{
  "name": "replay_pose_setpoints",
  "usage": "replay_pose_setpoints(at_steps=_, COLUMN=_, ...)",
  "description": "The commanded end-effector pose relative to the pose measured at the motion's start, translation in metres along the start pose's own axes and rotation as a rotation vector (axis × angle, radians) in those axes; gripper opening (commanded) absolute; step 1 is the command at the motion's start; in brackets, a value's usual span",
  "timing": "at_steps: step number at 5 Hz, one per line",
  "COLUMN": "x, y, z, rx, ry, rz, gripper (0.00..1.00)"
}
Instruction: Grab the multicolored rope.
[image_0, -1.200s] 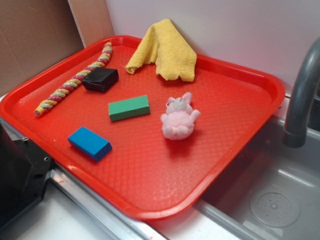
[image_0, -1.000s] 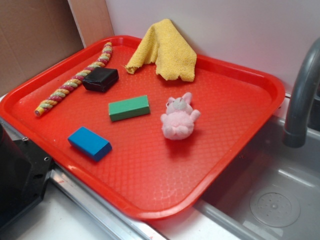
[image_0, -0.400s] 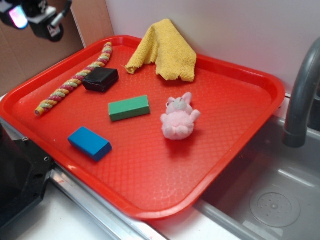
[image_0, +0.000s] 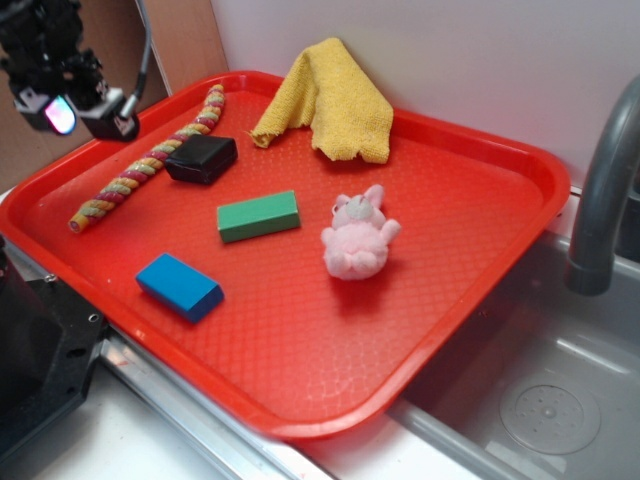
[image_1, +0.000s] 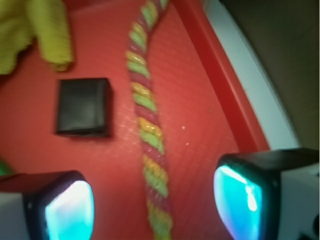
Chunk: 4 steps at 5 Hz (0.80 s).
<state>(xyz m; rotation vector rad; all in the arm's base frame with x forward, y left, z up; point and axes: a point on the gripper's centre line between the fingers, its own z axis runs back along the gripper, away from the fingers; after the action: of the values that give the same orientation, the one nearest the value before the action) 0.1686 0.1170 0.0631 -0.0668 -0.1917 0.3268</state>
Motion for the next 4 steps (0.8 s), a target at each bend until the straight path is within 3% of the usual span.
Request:
replay_pose_setpoints(at_steps=1, x=0.014, y=-0.019, z=-0.031, rx=0.035, ry=0.055, rz=-0.068, gripper=1.00)
replay_pose_setpoints(at_steps=3, x=0.001, y=-0.024, z=-0.058, rx=0.113, ry=0.139, rz=-0.091, gripper=0.96)
replay_pose_setpoints(at_steps=4, x=0.004, y=-0.025, z=-0.055, rx=0.111, ry=0.156, rz=-0.084, gripper=0.00)
